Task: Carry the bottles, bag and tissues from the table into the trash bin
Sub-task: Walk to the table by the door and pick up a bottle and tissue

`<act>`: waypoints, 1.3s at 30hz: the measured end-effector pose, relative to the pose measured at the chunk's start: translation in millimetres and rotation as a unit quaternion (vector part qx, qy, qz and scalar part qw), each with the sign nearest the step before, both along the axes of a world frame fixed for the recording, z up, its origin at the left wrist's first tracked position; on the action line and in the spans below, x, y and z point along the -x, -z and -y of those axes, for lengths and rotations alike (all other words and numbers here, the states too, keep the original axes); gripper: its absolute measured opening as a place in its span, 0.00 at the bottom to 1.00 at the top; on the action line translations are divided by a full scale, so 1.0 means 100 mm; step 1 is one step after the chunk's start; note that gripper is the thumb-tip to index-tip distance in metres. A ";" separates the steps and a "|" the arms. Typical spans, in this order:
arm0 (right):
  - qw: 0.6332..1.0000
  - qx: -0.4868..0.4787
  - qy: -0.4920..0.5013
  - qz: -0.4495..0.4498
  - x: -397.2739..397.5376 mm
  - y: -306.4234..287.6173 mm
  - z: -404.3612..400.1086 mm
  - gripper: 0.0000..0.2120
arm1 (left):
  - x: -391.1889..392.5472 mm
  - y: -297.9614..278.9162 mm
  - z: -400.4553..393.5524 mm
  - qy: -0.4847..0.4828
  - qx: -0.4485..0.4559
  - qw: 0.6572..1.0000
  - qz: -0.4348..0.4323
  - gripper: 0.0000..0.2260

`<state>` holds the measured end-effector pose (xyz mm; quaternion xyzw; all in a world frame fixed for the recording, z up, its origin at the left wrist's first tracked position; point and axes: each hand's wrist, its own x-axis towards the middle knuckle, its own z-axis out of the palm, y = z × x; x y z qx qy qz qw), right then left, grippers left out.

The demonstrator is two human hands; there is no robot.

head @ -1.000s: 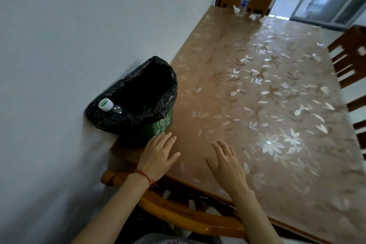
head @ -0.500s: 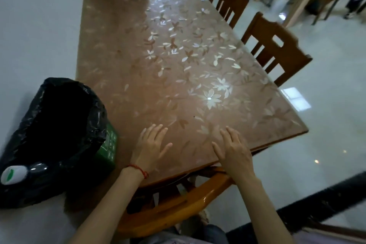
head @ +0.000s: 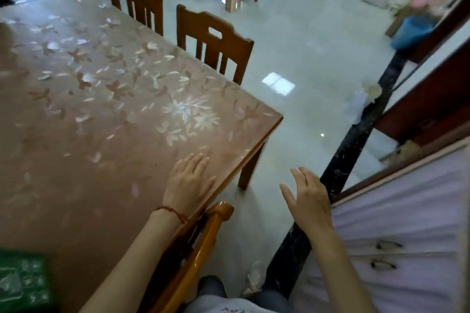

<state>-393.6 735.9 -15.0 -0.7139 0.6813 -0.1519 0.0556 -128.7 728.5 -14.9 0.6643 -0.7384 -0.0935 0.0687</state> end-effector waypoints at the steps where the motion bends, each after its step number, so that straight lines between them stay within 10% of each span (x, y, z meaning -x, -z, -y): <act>1: 1.000 0.002 0.017 0.001 0.12 0.01 -0.02 0.20 | 0.12 0.00 0.08 0.016 0.000 1.000 -0.003 0.32; 24: 0.975 -0.043 0.215 0.021 2.05 0.20 0.26 0.24 | 2.42 0.09 1.45 0.223 -0.021 0.974 -0.010 0.37; 39: 0.970 -0.068 0.233 0.027 2.99 0.29 2.26 0.21 | 3.46 0.26 3.57 0.241 -0.034 0.970 -0.008 0.34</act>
